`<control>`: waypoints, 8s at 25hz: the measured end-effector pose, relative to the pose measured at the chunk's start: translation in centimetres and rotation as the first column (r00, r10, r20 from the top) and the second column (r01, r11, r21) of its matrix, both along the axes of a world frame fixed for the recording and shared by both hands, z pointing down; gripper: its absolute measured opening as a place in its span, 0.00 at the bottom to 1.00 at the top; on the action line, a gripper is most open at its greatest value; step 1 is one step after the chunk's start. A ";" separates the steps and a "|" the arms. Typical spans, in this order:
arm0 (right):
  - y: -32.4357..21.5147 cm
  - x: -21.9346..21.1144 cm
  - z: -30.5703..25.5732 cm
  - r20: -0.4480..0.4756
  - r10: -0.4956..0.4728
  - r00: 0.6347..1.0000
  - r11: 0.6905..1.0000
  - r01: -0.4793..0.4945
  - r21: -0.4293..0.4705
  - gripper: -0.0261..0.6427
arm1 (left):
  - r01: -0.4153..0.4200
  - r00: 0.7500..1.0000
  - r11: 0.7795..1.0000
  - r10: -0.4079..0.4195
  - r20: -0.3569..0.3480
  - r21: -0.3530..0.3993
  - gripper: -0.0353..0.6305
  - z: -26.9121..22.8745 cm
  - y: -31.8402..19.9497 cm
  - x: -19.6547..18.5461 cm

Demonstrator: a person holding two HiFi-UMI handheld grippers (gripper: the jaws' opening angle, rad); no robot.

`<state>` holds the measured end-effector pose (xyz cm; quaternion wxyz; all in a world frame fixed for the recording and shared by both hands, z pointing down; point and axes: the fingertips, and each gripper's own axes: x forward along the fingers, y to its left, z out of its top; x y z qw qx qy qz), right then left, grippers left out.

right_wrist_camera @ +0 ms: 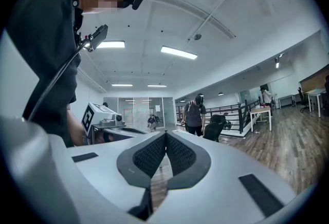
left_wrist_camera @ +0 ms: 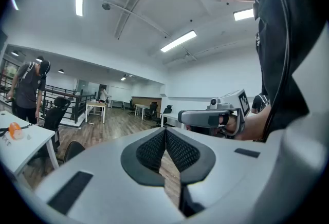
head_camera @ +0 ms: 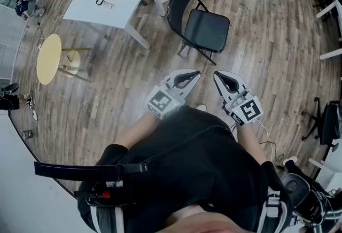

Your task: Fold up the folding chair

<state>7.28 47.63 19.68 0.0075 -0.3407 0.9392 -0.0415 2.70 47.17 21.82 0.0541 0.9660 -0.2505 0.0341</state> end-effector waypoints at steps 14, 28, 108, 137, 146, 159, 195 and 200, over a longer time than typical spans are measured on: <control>-2.1 0.1 0.6 0.039 0.006 0.999 0.999 -0.004 -0.043 0.05 | -0.012 1.000 1.000 0.012 0.019 -0.016 0.06 0.1 -2.3 0.0; -10.3 -3.5 -0.5 0.009 0.086 0.996 0.995 -0.085 -0.050 0.05 | -0.113 0.994 0.994 0.112 -0.007 -0.014 0.06 -0.2 -11.6 -2.4; -47.0 15.0 50.6 0.139 0.128 0.982 0.719 0.005 -0.695 0.30 | 0.478 0.831 0.647 -0.115 0.544 -0.594 0.41 33.6 -56.6 -14.7; -44.7 25.3 76.8 0.326 0.371 0.869 0.285 0.228 -0.931 0.55 | 0.537 0.729 0.544 0.085 0.680 -0.644 0.41 42.2 -57.5 -12.8; -45.3 23.4 77.8 0.426 0.326 0.844 0.276 0.346 -0.897 0.56 | 0.504 0.744 0.521 0.143 0.653 -0.689 0.24 42.5 -57.3 -12.1; -46.5 20.8 76.1 0.551 0.325 0.769 0.297 0.470 -0.831 0.42 | 0.476 0.787 0.465 0.153 0.598 -0.746 0.15 41.3 -56.7 -11.5; -52.7 -2.9 48.2 0.684 -0.110 0.722 0.363 0.669 -0.648 0.19 | 0.570 0.668 0.567 0.102 0.737 -0.595 0.13 27.8 -59.0 -17.7; -53.9 -6.3 47.1 0.653 -0.082 0.753 0.406 0.623 -0.668 0.19 | 0.546 0.676 0.576 0.125 0.726 -0.608 0.13 27.8 -60.0 -19.7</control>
